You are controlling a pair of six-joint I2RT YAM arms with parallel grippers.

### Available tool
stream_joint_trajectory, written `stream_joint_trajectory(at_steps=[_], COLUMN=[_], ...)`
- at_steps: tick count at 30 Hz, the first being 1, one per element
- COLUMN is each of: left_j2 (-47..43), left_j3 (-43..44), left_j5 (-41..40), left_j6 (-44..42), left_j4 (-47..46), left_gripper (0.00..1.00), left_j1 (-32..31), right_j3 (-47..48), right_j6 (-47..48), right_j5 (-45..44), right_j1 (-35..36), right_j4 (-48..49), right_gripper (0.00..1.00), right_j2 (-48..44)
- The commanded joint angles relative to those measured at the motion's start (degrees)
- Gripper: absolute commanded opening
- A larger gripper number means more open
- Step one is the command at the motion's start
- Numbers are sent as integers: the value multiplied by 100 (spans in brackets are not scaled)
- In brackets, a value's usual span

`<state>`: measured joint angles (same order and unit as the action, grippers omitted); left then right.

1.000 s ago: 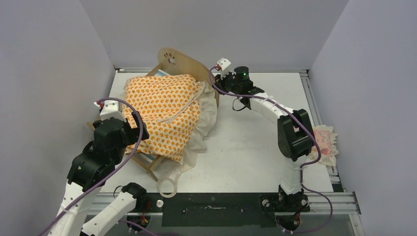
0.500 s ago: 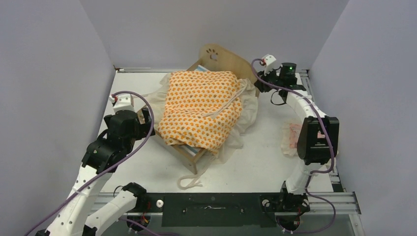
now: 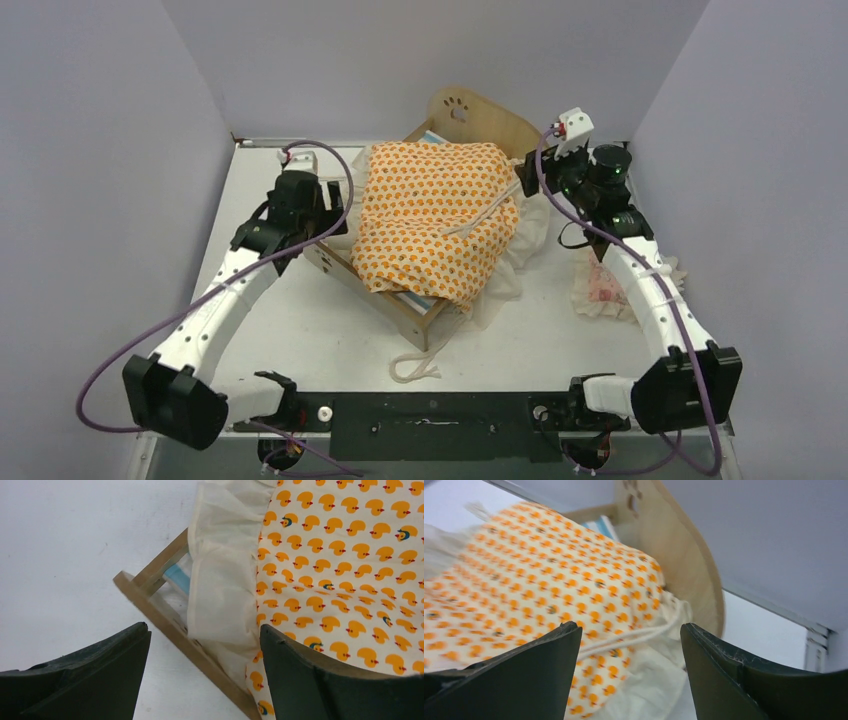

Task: Set up the pet bed

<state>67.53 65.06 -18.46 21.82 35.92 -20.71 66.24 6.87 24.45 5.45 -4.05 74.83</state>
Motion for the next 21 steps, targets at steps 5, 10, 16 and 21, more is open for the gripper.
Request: stream_joint_trajectory(at_steps=[5,10,16,21], left_j2=[1018,1469,1877,1977], left_j3=[539,498,381,68], left_j5=[700,1011,1344,1503], left_j6=[-303,-265,-28,105], left_j4=[-838,-894,-924,-1172], left_gripper=[64,59,55,47], left_j1=[403,444,436,436], right_j3=[-701,-905,-643,-364], right_j6=[-903,-814,-213,311], right_j5=[-295,-366,-388,-720], right_j1=[1789,2856,3638,4141], right_j4=[-351,-819,-1377,-1722], right_gripper=[73,74,76,77], right_j2=[-1203,-1506,-1158,-573])
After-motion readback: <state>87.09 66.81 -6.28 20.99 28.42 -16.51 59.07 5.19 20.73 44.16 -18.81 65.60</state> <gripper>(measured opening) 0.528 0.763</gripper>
